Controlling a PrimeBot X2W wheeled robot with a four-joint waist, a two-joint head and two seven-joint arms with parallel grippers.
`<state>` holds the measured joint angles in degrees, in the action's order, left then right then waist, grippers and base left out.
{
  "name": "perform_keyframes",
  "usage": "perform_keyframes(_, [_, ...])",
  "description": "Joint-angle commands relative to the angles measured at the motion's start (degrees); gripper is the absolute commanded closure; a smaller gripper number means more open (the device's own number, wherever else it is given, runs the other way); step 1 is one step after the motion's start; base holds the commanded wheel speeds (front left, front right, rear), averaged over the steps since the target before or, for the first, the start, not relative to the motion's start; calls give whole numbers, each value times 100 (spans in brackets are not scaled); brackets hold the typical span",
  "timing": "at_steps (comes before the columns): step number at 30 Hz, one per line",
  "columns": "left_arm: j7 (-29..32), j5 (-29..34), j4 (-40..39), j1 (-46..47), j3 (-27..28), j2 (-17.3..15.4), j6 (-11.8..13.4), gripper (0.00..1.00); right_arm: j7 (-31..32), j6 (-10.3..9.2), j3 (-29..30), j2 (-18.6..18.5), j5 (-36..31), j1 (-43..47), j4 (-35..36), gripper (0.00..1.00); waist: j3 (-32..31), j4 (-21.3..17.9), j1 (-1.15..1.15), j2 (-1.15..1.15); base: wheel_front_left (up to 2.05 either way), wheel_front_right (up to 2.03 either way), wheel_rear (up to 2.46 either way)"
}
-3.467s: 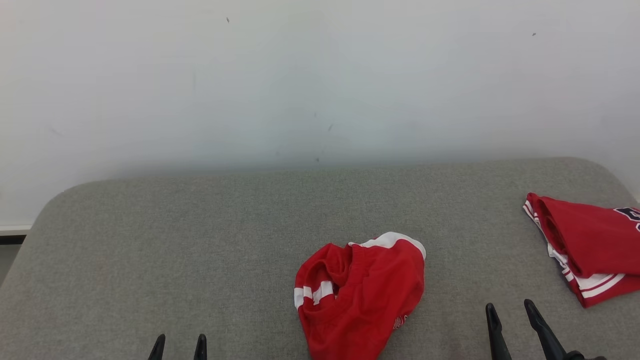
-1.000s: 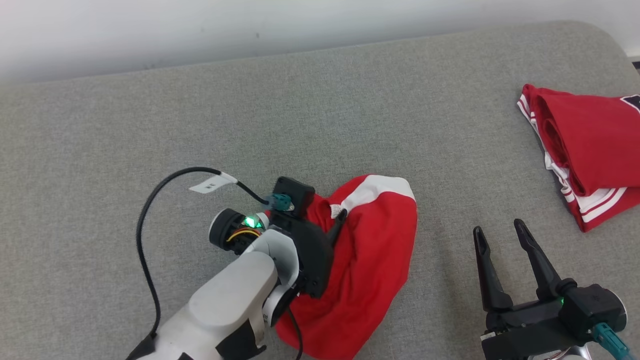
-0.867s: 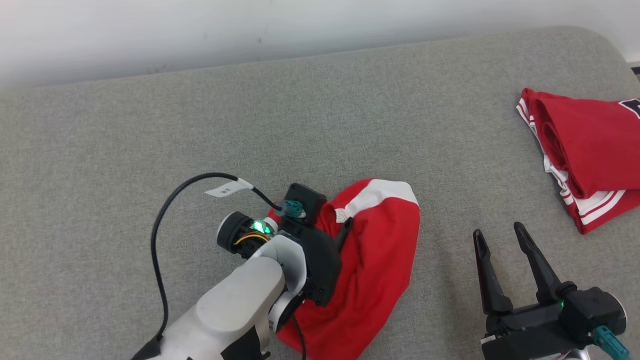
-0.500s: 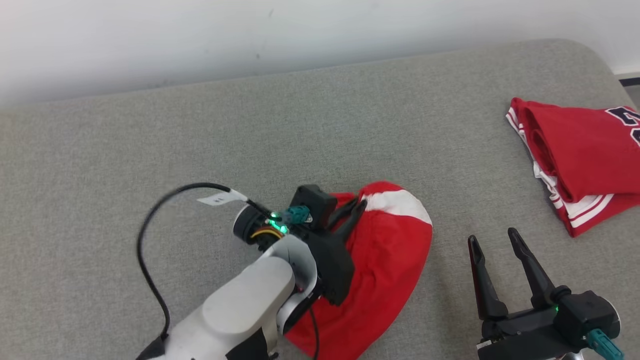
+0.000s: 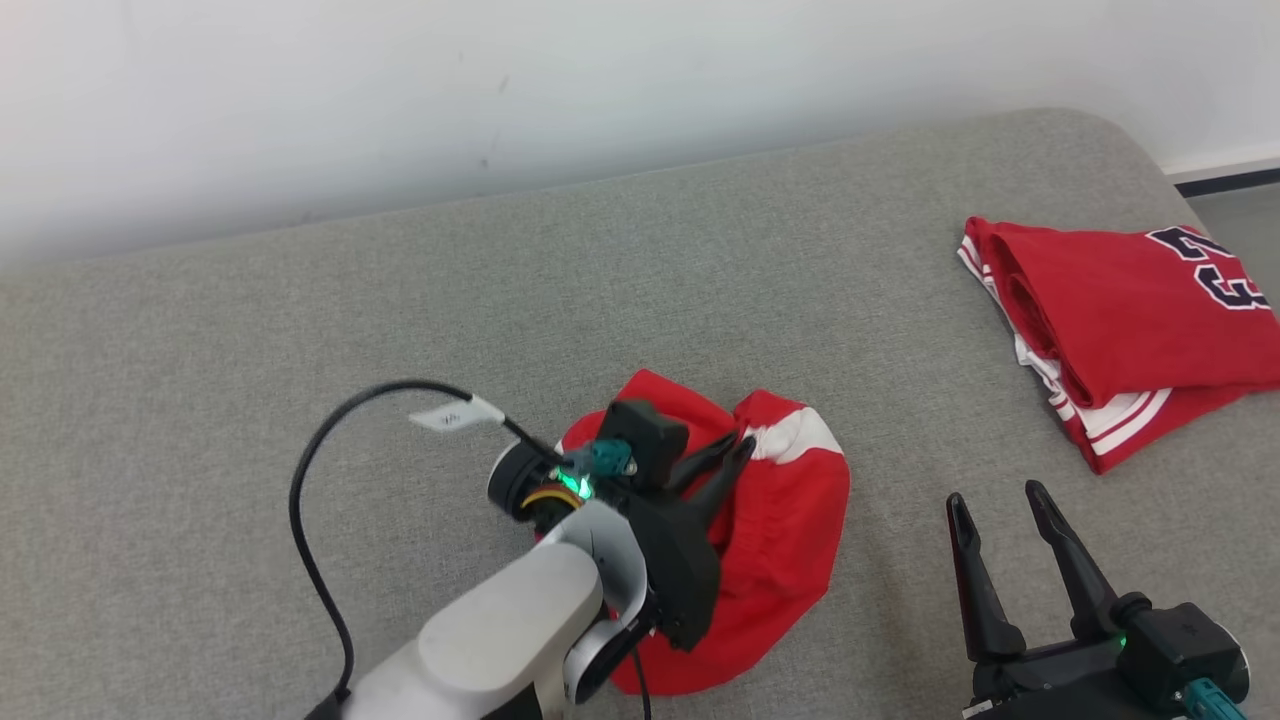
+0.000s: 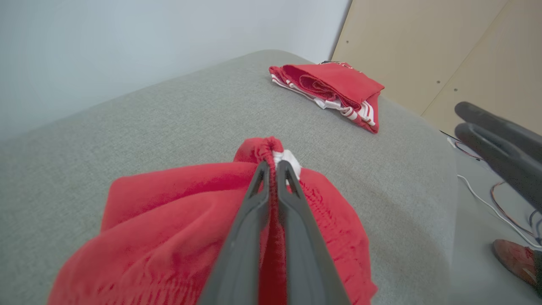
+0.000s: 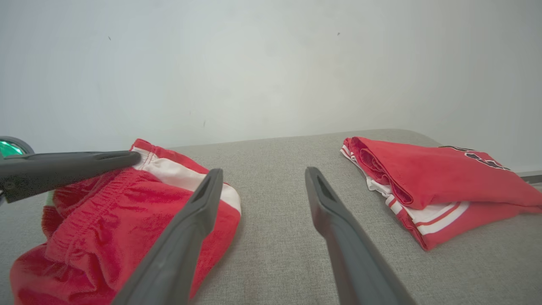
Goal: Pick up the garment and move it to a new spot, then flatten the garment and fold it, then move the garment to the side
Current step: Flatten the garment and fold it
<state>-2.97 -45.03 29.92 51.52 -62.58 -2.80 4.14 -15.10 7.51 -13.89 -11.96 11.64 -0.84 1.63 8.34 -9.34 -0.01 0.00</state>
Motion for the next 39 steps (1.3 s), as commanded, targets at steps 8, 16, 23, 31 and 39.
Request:
perform_keyframes(8, [-415,218,-288,-204,-130,-17,529,0,-4,-4,63,2,-65,43,42,0,52,118,1,0,0,0,0])
perform_keyframes(16, [-84,43,-671,-159,-244,-14,953,0,-4,-4,-11,7,-46,-55,14,0,93,51,1,0,0,0,0])
perform_keyframes(23, [462,144,-559,-52,-471,-87,1254,38,-4,-4,7,39,-5,-75,13,0,142,-80,1,0,0,0,0])
perform_keyframes(31, [791,182,-531,-43,-624,-181,1355,12,-4,-4,52,71,4,-69,25,0,201,-145,1,0,0,0,0])
perform_keyframes(39, [431,81,-558,-67,-494,-134,1240,100,-4,-4,29,92,22,-106,26,0,208,-185,1,0,0,0,0])
